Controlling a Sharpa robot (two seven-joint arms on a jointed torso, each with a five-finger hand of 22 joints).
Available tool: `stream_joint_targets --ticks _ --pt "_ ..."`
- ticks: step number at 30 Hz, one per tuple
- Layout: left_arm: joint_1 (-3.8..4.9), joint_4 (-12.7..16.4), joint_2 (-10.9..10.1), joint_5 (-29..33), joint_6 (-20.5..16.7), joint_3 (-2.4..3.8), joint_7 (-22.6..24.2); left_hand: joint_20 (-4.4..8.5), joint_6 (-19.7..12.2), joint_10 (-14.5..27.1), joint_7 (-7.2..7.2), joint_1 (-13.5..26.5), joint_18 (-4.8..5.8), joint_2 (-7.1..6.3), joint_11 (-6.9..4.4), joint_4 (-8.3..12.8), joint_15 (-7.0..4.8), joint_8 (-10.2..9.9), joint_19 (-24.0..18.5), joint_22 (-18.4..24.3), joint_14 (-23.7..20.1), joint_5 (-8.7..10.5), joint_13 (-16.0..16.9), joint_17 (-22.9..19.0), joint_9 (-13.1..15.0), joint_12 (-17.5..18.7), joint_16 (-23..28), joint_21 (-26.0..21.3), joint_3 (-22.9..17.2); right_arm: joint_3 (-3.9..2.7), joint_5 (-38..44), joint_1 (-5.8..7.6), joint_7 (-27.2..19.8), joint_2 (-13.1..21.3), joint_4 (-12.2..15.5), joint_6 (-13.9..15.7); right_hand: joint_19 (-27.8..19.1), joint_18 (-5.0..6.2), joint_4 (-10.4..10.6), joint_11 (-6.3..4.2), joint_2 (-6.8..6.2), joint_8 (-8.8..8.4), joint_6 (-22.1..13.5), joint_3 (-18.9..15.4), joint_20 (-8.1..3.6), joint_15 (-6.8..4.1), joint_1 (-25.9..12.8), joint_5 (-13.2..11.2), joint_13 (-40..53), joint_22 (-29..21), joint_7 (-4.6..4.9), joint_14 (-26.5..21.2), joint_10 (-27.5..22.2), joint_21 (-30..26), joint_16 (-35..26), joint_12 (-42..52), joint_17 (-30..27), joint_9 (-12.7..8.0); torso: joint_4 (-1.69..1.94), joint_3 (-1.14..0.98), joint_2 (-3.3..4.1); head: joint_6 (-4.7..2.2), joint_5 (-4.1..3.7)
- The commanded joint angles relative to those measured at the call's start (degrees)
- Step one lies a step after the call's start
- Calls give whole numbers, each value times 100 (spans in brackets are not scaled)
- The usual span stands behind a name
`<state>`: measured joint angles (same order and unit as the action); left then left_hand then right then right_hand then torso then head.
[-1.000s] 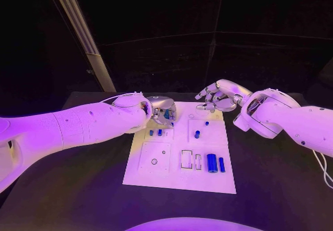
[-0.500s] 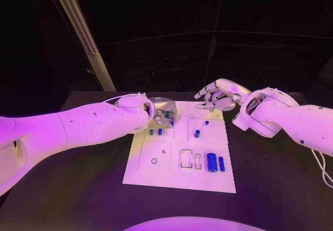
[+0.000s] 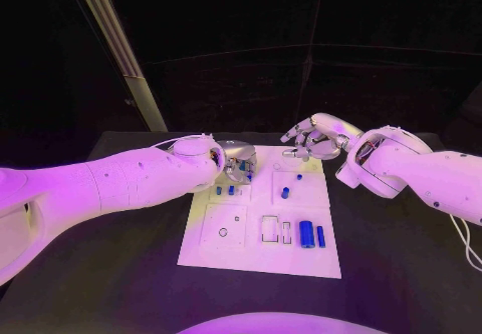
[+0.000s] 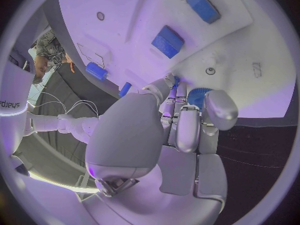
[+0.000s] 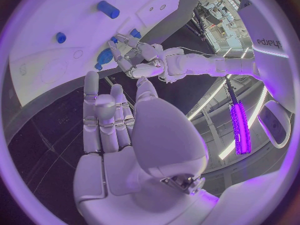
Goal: Assemble the parts on the task board
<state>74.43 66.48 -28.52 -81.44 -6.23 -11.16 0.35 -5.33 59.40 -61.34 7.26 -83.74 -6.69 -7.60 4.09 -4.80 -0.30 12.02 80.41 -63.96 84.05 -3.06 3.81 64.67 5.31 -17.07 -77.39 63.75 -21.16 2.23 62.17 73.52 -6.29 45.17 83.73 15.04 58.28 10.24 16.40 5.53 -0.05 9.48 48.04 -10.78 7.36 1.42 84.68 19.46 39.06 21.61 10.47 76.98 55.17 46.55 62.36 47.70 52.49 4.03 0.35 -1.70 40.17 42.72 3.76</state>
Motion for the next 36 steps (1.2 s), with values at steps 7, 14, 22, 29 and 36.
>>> stream_joint_targets --ticks 7,14,22,29,36 --pt "-3 -82 39 -41 430 -5 -248 21 50 -54 7 96 53 -33 5 20 -37 -57 16 -26 119 -16 -8 -12 -23 81 -34 46 -132 -4 7 10 -52 -4 7 17 40 26 -1 18 62 37 -42 -24 12 -6 11 34 -8 -10 16 -36 -39 -19 -31 22 2 4 2 1 -1 7 -8" --pt "-9 -105 52 -41 434 -7 -265 49 157 -299 2 5 70 38 -40 184 -76 -74 45 -146 115 -16 24 -49 -27 83 -34 153 -459 -4 7 10 -54 -4 9 22 41 26 -3 18 82 45 -48 -25 13 -6 18 44 -21 -11 16 -36 -46 -22 -30 30 4 4 1 4 -4 8 -11" --pt "-16 -28 -7 -24 -196 -2 -34 76 319 -503 -2 68 106 19 -60 380 -101 -97 109 -333 122 -30 39 -101 -22 186 -37 329 -853 -4 7 10 -62 -6 9 29 41 26 -3 18 82 45 -48 -25 13 -6 18 44 -21 -11 16 -36 -46 -22 -30 30 4 4 9 3 -8 -7 -18" --pt "-15 124 -138 86 -553 21 135 81 377 -572 3 178 111 -16 -65 448 -100 -127 116 -379 122 -42 42 -133 -22 272 -37 364 -1009 -4 7 10 -69 -1 13 36 41 26 -3 18 82 45 -48 -25 13 -6 18 44 -21 -11 16 -36 -46 -22 -30 30 4 4 6 1 -7 -26 -20" --pt "-11 329 -340 260 -703 167 190 80 381 -578 5 210 110 -27 -62 461 -98 -141 113 -379 120 -44 40 -149 -25 303 -33 360 -1042 -4 7 10 -73 10 16 40 41 26 -3 18 82 45 -48 -25 13 -6 18 44 -21 -11 16 -36 -46 -22 -30 30 4 4 12 1 -9 -44 -14"
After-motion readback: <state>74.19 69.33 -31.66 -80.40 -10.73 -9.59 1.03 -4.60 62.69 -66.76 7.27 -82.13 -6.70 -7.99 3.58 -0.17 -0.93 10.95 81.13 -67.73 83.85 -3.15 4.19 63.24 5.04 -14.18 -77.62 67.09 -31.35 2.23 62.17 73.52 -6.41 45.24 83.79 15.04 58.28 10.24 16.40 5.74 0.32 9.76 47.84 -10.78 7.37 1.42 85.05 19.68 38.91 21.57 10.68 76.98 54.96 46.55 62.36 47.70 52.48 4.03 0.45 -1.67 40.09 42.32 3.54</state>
